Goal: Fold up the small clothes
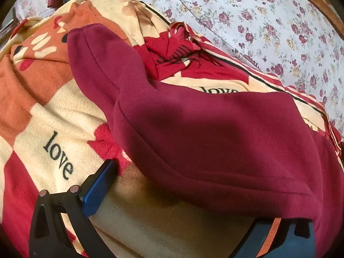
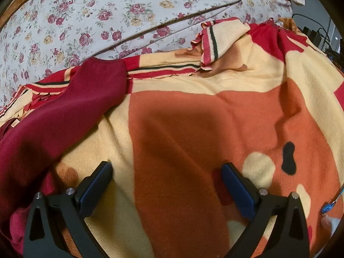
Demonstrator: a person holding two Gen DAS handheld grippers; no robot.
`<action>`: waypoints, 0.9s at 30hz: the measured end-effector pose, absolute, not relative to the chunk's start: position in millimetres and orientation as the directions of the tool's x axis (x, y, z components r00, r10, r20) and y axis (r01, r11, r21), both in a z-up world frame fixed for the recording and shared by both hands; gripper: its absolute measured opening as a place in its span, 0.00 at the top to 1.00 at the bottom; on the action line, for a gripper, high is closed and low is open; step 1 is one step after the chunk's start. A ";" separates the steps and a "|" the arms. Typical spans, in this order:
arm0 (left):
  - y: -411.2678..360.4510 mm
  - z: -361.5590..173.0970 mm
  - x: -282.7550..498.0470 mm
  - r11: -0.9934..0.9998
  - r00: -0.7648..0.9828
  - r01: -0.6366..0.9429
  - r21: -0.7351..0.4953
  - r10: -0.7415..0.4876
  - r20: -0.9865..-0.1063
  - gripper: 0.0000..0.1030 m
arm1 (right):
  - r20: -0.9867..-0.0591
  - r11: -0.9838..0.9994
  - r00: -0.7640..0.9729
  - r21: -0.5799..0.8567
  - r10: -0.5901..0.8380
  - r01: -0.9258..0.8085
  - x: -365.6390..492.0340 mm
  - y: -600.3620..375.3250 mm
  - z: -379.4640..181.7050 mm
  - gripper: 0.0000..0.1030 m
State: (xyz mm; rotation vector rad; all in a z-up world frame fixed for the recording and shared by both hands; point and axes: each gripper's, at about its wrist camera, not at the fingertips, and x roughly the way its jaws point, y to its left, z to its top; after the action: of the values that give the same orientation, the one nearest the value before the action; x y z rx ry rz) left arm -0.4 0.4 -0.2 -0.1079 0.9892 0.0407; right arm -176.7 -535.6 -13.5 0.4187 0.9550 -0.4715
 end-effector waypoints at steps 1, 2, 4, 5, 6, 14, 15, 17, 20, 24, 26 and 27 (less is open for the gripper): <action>0.3 -0.2 -1.3 0.994 0.546 -0.082 -0.069 -0.014 -0.837 0.15 | -0.849 0.824 0.484 0.112 -0.211 0.556 -176.5 -535.1 -13.6 0.00; 0.2 0.0 -2.6 0.995 0.541 -0.079 -0.065 -0.012 -0.841 0.15 | -0.850 0.824 0.481 0.108 -0.213 0.556 -176.3 -535.0 -13.6 0.00; 0.4 2.1 -11.7 0.996 0.533 -0.076 -0.054 -0.005 -0.846 0.16 | -0.848 0.824 0.486 0.111 -0.213 0.556 -176.6 -534.9 -13.5 0.00; 0.6 3.6 -16.6 0.996 0.534 -0.078 -0.051 -0.001 -0.846 0.16 | -0.847 0.824 0.486 0.110 -0.215 0.556 -177.3 -534.4 -13.5 0.00; 1.8 4.9 -21.0 0.996 0.530 -0.073 -0.049 -0.003 -0.848 0.16 | -0.848 0.824 0.485 0.110 -0.214 0.556 -178.0 -534.3 -13.5 0.00; -0.6 28.2 -59.1 0.996 0.516 -0.042 -0.075 -0.043 -0.856 0.36 | -0.879 0.829 0.456 0.150 -0.137 0.538 -218.1 -517.6 7.4 0.00; -0.6 33.9 -66.0 0.995 0.525 -0.039 -0.086 -0.053 -0.849 0.37 | -0.875 0.826 0.470 0.176 -0.119 0.536 -233.6 -511.7 13.9 0.00; -1.5 46.4 -78.5 0.993 0.549 -0.026 -0.112 -0.080 -0.832 0.37 | -0.871 0.829 0.479 0.186 -0.109 0.527 -255.2 -501.1 27.0 0.00; -7.2 66.2 -93.7 0.992 0.575 0.010 -0.124 -0.107 -0.811 0.37 | -0.854 0.858 0.509 0.177 -0.111 0.483 -283.7 -484.0 51.7 0.00; -21.5 83.7 -111.5 0.992 0.586 0.064 -0.111 -0.127 -0.800 0.37 | -0.835 0.884 0.544 0.190 -0.083 0.427 -306.3 -467.6 85.1 0.00; -30.9 88.2 -121.0 0.989 0.587 0.090 -0.118 -0.148 -0.796 0.37 | -0.820 0.894 0.571 0.227 -0.039 0.386 -314.2 -460.1 97.3 0.00; -35.0 89.9 -124.5 0.988 0.587 0.099 -0.122 -0.157 -0.794 0.37 | -0.809 0.899 0.587 0.247 -0.013 0.360 -317.5 -455.1 103.0 0.00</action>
State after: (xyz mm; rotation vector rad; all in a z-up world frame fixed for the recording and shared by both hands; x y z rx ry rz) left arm -124.5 -35.0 90.0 -0.0674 0.9315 -0.1497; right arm -317.5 -455.1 103.0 0.4121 0.9233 -0.2248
